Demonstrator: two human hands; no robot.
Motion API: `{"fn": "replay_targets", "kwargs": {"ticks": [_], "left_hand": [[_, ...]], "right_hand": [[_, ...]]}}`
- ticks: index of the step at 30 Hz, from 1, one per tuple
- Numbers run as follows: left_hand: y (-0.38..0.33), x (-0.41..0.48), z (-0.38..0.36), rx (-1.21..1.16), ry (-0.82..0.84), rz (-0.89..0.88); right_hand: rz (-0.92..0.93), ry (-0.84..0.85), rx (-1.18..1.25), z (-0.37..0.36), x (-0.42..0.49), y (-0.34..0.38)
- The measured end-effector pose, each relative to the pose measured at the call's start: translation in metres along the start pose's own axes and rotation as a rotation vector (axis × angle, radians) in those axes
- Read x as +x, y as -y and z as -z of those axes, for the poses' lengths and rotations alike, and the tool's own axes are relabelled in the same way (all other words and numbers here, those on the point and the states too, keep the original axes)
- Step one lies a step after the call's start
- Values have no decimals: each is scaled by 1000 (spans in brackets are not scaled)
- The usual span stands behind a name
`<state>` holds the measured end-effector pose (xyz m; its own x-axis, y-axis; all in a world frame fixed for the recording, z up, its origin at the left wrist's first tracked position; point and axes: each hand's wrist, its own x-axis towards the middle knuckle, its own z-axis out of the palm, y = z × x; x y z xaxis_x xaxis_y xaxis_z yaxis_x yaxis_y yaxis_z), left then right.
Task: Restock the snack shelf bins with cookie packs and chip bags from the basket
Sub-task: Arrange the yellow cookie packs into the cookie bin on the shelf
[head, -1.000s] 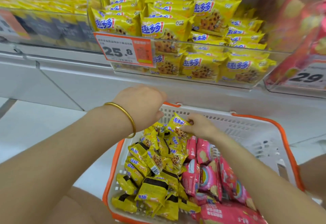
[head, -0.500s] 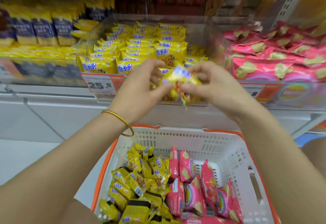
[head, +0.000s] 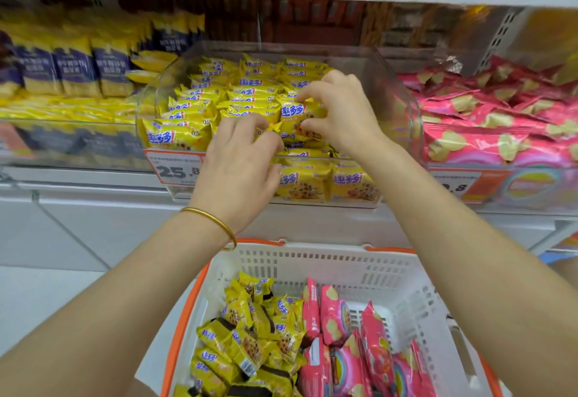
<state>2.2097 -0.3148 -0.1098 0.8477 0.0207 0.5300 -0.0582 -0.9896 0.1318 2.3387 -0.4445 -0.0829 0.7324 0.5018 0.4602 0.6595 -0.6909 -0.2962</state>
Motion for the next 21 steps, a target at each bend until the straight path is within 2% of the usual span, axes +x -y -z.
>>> {"fn": "replay_targets", "kwargs": {"ticks": [3, 8, 11, 14, 17, 19, 21], "left_hand": [[0, 1, -1, 8, 23, -5], [0, -3, 1, -18, 27, -18], [-4, -10, 9, -41, -20, -25], [-7, -19, 20, -39, -47, -48], [-3, -36, 22, 0, 90, -70], [2, -49, 20, 46, 248, -68], [5, -62, 18, 108, 428, -37]], "right_hand": [[61, 53, -171, 0, -3, 1], [59, 124, -195, 10, -6, 5], [55, 43, -185, 19, -17, 9], [116, -144, -76, 24, -44, 19], [185, -251, 189, 9, -84, 31], [134, -136, 283, -21, -112, 36], [31, 185, 235, -68, -137, 31]]}}
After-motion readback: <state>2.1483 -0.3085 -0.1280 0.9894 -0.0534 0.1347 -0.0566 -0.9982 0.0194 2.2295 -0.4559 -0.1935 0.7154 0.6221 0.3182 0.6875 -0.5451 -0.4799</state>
